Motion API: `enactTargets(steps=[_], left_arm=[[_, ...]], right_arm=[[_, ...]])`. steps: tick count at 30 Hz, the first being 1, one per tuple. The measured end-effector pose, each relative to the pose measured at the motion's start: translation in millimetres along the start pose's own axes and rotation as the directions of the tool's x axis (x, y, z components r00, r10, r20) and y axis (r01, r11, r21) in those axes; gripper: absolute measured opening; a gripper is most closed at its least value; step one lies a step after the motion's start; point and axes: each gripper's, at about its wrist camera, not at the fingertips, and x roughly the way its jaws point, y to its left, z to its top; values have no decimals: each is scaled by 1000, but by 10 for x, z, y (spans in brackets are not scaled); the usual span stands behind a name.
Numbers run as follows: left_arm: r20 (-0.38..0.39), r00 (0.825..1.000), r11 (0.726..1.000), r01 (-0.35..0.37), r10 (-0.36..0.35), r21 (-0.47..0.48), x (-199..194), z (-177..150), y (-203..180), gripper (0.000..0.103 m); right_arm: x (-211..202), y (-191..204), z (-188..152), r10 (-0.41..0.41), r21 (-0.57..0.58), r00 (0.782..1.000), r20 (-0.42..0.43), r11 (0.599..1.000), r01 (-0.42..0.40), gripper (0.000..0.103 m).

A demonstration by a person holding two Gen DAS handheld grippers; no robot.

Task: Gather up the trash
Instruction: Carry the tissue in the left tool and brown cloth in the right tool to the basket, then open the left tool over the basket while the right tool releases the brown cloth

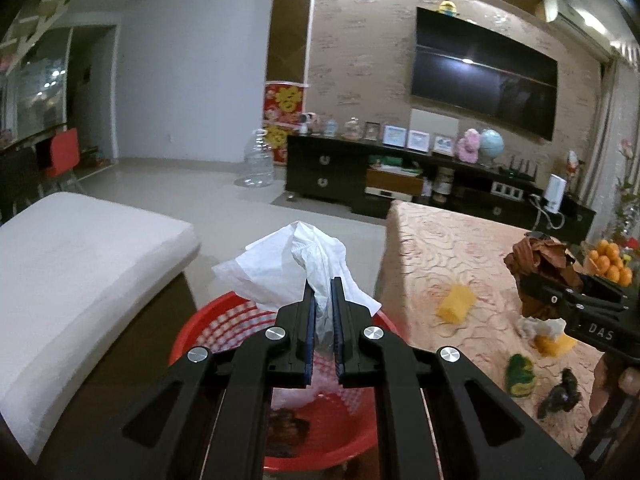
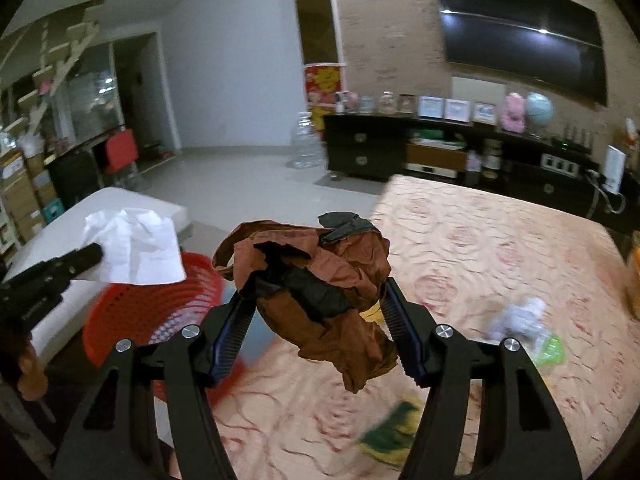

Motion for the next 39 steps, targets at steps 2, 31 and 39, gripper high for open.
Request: enactTargets(steps=[2,31,39], left_arm=[[-5,1000,1000,-20,20,-10,4,-15,80,7],[-141,989,997,-53,45,-57,215,-193,494,48],[-105,992,995,-74,67,-69,160,-193,507,64]], right_arm=[[74,131,49,29,-16,1000,-8,999,-29,62],[836,1002,106,270,-4,944,-190,961,-276,70],[754,868,108,250,6,953,-169,967,-253,72]])
